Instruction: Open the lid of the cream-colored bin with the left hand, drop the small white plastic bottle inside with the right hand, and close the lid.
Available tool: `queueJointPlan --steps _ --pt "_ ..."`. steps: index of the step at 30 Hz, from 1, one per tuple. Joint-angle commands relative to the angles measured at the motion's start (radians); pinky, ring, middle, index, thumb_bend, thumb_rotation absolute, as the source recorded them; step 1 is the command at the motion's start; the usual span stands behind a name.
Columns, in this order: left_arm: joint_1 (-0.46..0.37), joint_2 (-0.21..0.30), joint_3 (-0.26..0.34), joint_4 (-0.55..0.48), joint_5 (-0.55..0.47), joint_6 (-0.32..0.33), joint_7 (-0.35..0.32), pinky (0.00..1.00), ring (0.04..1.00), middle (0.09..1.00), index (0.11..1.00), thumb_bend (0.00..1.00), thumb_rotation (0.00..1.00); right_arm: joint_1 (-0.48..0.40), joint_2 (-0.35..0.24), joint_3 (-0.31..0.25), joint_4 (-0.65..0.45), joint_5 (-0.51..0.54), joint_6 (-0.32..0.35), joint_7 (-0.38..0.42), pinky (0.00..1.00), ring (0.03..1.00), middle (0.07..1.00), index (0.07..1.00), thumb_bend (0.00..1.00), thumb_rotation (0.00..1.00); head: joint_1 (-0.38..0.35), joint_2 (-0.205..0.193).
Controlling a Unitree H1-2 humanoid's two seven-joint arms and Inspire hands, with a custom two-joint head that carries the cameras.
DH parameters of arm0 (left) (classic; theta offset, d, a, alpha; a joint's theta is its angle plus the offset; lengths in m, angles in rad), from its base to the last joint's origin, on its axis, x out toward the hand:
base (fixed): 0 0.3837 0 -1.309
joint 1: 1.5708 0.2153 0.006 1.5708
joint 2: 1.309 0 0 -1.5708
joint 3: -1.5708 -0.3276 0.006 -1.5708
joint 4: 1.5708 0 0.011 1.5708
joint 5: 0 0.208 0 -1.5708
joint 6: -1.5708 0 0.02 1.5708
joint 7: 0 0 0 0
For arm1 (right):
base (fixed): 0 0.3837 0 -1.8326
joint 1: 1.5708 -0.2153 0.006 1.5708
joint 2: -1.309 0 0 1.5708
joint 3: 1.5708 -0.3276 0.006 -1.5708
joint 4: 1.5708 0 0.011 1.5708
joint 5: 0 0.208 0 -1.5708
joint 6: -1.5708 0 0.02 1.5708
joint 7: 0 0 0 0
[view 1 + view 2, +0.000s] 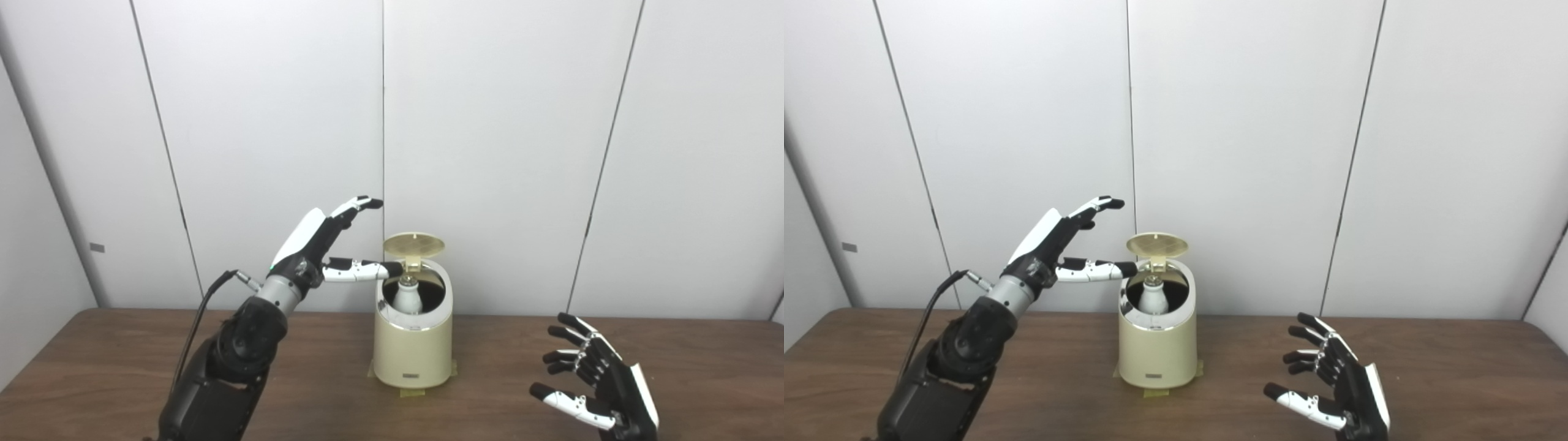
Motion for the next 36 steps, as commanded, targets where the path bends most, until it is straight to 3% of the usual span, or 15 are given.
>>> queueJointPlan --steps 1,7,12,20,27,31,36 --pt "-0.086 0.016 -0.013 0.007 0.016 -0.028 -0.014 0.95 0.996 0.946 0.899 0.93 0.46 -0.016 0.003 -0.001 -0.017 0.014 -0.04 0.005 0.48 0.549 0.742 0.783 0.73 0.16 -0.002 0.0" --pt "-0.127 0.02 -0.06 0.062 0.048 -0.042 -0.036 0.9 0.985 0.961 0.928 0.94 0.47 -0.012 0.01 0.002 -0.04 -0.007 -0.027 -0.009 0.47 0.531 0.74 0.782 0.73 0.19 -0.009 0.0" --pt "-0.14 0.032 -0.11 0.086 0.134 -0.034 -0.033 0.99 1.0 0.957 0.92 0.94 0.48 -0.01 0.017 0.005 -0.053 -0.026 -0.018 -0.017 0.46 0.529 0.737 0.786 0.74 0.24 -0.02 -0.002" --pt "-0.146 0.04 -0.137 0.132 0.185 -0.074 -0.039 1.0 1.0 0.931 0.908 0.95 0.47 -0.011 0.026 0.01 -0.066 -0.056 -0.015 -0.028 0.45 0.523 0.737 0.793 0.74 0.26 -0.034 -0.002" --pt "-0.142 0.057 -0.165 0.116 0.219 -0.081 -0.079 1.0 1.0 0.929 0.912 0.98 0.53 -0.005 0.036 0.011 -0.095 -0.069 0.007 -0.038 0.44 0.518 0.73 0.787 0.73 0.23 -0.04 0.001" --pt "-0.14 0.077 -0.187 0.105 0.261 -0.105 -0.066 1.0 1.0 0.915 0.905 0.99 0.55 -0.004 0.039 0.012 -0.096 -0.071 0.009 -0.04 0.44 0.513 0.728 0.787 0.71 0.19 -0.038 0.004" --pt "-0.124 0.098 -0.194 0.066 0.295 -0.134 -0.063 1.0 1.0 0.895 0.892 0.99 0.52 -0.001 0.041 0.015 -0.104 -0.079 0.023 -0.044 0.43 0.511 0.726 0.783 0.72 0.21 -0.041 0.006"
